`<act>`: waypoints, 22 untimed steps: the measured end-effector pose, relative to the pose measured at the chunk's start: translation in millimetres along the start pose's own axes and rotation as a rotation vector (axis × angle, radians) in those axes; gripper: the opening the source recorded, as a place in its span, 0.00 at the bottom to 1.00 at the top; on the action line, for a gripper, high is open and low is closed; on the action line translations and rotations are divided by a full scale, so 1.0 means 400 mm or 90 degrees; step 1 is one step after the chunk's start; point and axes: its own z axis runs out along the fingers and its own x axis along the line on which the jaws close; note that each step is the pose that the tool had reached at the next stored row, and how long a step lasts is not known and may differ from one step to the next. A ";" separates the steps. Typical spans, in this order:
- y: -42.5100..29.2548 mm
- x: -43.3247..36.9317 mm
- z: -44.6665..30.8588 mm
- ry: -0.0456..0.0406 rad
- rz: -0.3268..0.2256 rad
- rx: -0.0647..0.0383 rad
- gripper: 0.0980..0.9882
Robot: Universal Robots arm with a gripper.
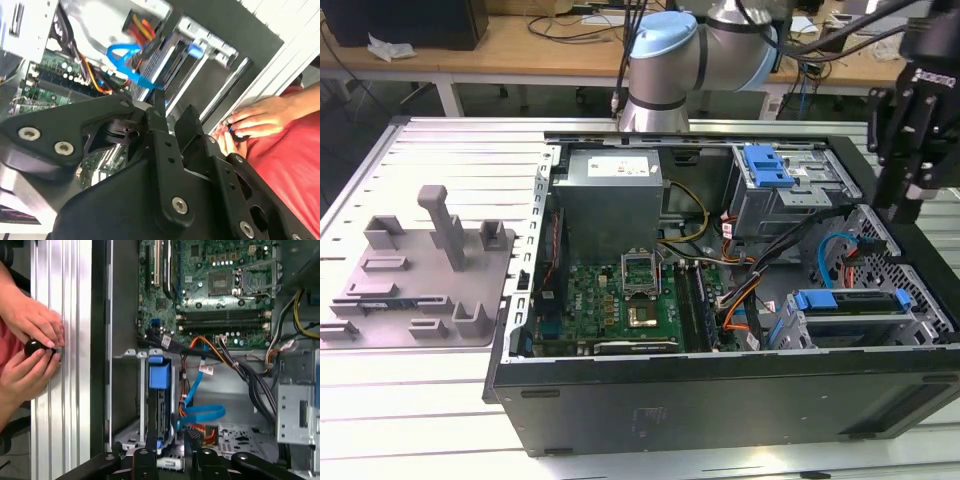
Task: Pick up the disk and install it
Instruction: 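Insert the first disk wire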
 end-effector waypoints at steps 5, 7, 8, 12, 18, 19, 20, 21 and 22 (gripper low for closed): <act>-0.027 -0.007 0.020 -0.0001 0.025 -0.008 0.29; -0.038 -0.016 0.024 -0.0004 0.040 -0.012 0.29; -0.044 -0.025 0.022 0.0004 0.040 -0.012 0.29; -0.059 -0.037 0.025 0.0011 0.054 -0.016 0.29; -0.064 -0.045 0.040 0.0012 0.108 -0.029 0.29; -0.064 -0.046 0.040 0.0016 0.110 -0.028 0.29; -0.064 -0.047 0.041 0.0021 0.113 -0.027 0.29; -0.064 -0.050 0.041 0.0024 0.115 -0.026 0.29; -0.064 -0.052 0.041 0.0027 0.116 -0.025 0.29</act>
